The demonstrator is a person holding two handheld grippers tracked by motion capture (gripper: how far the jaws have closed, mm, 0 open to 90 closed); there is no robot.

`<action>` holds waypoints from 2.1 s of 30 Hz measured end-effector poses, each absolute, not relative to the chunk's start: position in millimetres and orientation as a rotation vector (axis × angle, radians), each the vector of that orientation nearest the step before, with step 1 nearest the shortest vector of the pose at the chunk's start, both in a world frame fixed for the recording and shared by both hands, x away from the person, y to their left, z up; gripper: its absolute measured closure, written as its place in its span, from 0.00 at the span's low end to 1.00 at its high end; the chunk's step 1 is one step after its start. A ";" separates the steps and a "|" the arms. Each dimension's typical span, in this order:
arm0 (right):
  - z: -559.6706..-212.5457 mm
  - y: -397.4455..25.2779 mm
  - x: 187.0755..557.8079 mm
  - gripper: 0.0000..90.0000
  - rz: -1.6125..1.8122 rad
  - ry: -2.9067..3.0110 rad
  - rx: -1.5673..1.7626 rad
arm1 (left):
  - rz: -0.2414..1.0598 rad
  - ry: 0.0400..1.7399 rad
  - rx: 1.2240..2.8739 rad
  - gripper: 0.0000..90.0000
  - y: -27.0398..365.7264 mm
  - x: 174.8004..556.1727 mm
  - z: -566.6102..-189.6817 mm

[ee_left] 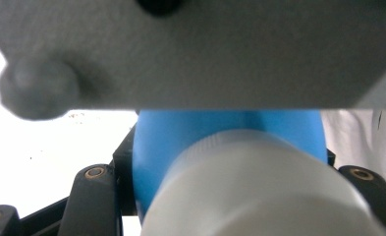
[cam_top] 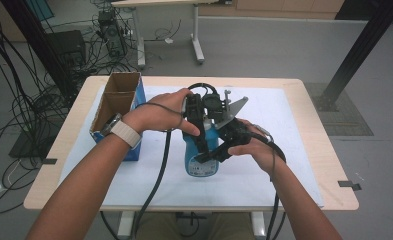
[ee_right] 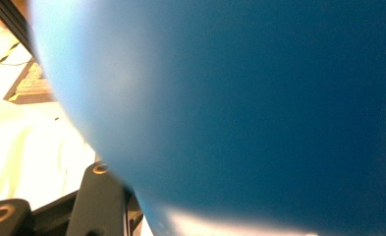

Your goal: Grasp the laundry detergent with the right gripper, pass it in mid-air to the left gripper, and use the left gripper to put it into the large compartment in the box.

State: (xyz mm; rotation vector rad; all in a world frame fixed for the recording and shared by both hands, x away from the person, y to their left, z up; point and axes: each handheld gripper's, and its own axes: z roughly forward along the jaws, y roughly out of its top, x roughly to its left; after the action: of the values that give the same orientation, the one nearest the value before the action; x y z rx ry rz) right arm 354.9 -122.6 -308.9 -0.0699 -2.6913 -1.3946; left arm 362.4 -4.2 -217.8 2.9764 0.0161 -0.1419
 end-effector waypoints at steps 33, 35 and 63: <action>-303.9 -119.2 354.4 0.49 -1.389 -2.700 -0.043 | -0.139 0.029 2.963 0.44 -0.2 360.1 -214.0; -304.2 -119.4 354.1 0.49 -1.391 -2.701 -0.040 | -0.134 0.024 2.962 0.44 -0.4 359.7 -214.2; -302.9 -123.9 350.8 0.49 -1.394 -2.711 -0.044 | -0.127 0.020 2.949 0.44 -2.9 357.1 -212.7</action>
State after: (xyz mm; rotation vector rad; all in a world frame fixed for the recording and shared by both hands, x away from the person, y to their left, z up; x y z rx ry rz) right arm 350.8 -123.9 -302.9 -0.0438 -2.7114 -1.3938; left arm 357.1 -2.9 -212.7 2.9493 0.0202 -0.1271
